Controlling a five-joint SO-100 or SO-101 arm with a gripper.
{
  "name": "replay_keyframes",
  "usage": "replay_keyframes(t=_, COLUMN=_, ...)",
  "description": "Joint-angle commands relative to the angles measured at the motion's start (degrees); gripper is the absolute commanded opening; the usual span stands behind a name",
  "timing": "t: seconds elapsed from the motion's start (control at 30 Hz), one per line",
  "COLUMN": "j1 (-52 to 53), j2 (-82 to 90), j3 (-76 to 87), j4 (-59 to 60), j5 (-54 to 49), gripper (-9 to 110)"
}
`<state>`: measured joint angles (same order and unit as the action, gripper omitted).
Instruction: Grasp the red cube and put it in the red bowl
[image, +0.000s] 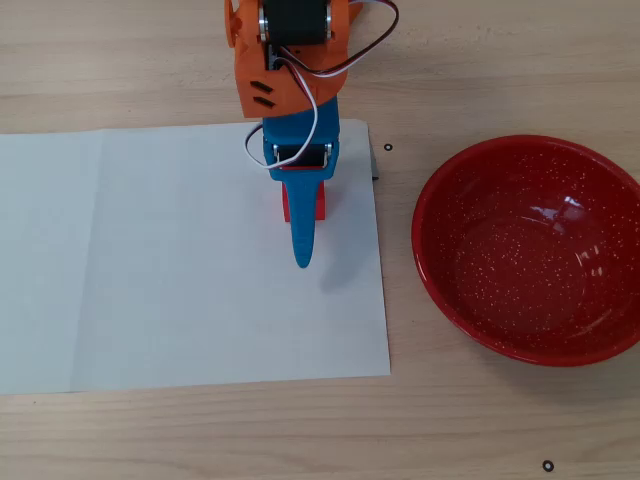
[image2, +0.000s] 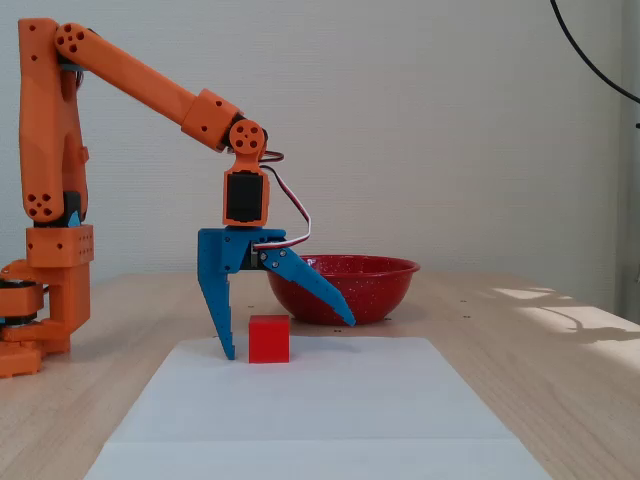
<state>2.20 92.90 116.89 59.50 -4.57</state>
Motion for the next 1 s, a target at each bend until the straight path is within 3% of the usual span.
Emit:
replay_keyframes(t=0.0, j1=1.0, j2=2.5, j3=-3.4, j4=-1.4, j5=-1.4, gripper=60)
replay_keyframes(t=0.23, j1=0.8, j2=1.4, j3=-3.4, j4=-1.8, j5=-1.3, gripper=53)
replay_keyframes(t=0.67, j1=-0.4, j2=1.4, j3=-2.5, j4=-3.4, j5=-0.3, gripper=28)
replay_keyframes(t=0.97, j1=-0.7, j2=3.3, j3=-1.3, j4=-2.7, j5=1.1, gripper=0)
